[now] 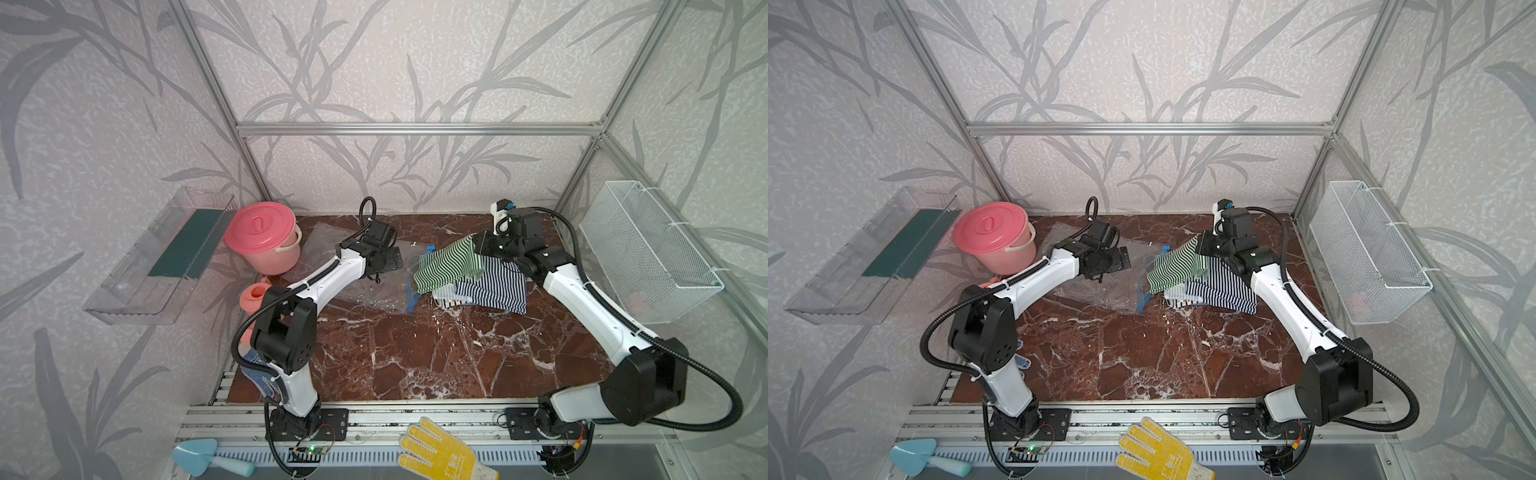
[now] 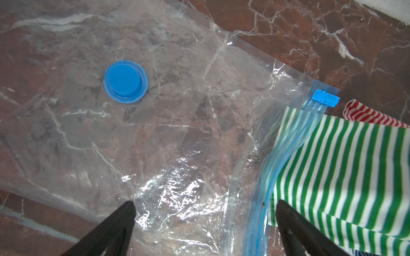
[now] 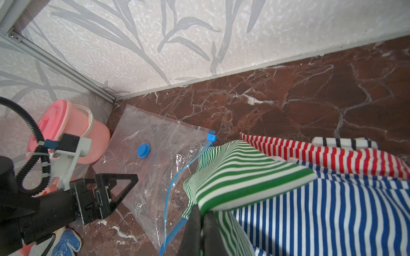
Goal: Take the tank top out of the vacuum bag
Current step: Take out the tank top from the vacuum bag.
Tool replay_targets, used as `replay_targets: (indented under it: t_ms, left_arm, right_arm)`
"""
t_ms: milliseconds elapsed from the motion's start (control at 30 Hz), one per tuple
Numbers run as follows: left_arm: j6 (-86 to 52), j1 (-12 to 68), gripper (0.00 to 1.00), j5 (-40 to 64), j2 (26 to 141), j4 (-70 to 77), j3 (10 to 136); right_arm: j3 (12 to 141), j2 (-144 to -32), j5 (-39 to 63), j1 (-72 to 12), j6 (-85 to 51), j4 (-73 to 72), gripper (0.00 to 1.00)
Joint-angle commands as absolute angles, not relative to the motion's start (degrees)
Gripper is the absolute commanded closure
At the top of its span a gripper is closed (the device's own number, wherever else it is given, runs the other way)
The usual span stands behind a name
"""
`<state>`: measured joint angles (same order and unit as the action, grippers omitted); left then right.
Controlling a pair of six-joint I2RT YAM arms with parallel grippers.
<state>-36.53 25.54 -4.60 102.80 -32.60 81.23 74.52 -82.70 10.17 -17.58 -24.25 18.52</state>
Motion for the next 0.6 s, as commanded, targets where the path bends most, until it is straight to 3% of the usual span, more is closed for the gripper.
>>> replay_targets:
  t_ms: [0, 567]
  left_arm:
    - [-35.68, 25.77, 0.01, -5.65, 103.82, -33.79, 82.35]
    - [-35.57, 25.79, 0.01, -5.71, 103.83, -34.26, 82.38]
  right_arm:
    - [77.69, -83.95, 11.52, -15.94, -19.87, 20.0, 1.0]
    - [77.95, -88.16, 17.0, -4.52, -17.49, 20.0, 1.0]
